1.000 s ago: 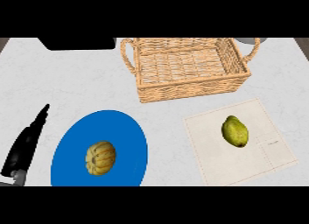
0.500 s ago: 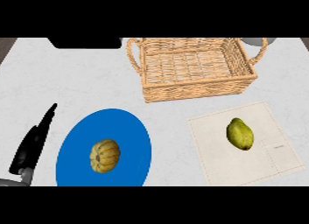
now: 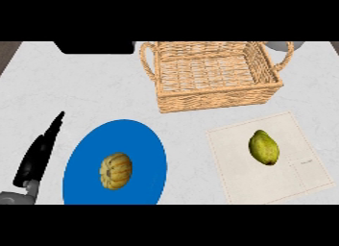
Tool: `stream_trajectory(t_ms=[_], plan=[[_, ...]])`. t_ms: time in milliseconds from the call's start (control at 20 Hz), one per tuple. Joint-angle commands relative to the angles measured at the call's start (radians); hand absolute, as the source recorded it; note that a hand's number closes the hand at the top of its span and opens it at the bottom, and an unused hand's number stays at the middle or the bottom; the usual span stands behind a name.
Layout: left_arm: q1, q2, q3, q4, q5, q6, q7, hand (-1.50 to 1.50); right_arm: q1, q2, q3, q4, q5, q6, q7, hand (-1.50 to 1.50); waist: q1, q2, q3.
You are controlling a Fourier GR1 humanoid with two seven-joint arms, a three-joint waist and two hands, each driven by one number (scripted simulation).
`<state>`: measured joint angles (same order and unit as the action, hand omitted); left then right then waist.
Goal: Pick the pear from the placemat and place it in the basket
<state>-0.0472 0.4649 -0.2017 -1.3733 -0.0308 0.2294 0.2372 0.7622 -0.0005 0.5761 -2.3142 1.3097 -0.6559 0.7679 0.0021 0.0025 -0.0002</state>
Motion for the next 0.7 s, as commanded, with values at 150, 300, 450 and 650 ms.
stream_trajectory(t_ms=[150, 300, 450, 650], plan=[[0.079, -0.038, -0.012, -0.119, -0.046, 0.004, 0.068, 0.00, -0.166, 0.001, 0.007, 0.047, 0.123, 0.052, 0.195, -1.50, 0.000, -0.004, 0.000], [0.001, -0.027, 0.057, 0.019, -0.039, -0.050, 0.003, 0.00, -0.299, 0.000, -0.092, 0.095, 0.084, 0.105, 0.197, -1.50, -0.002, -0.002, 0.000], [-0.001, -0.044, 0.049, -0.030, -0.073, -0.051, 0.059, 0.00, -0.284, 0.000, -0.055, 0.175, 0.076, 0.009, 0.191, -1.50, -0.005, -0.003, 0.000], [-0.008, -0.065, 0.090, 0.042, -0.083, -0.065, 0.004, 0.00, -0.312, 0.000, -0.042, 0.101, 0.123, 0.121, 0.259, -1.50, -0.007, -0.003, 0.000]])
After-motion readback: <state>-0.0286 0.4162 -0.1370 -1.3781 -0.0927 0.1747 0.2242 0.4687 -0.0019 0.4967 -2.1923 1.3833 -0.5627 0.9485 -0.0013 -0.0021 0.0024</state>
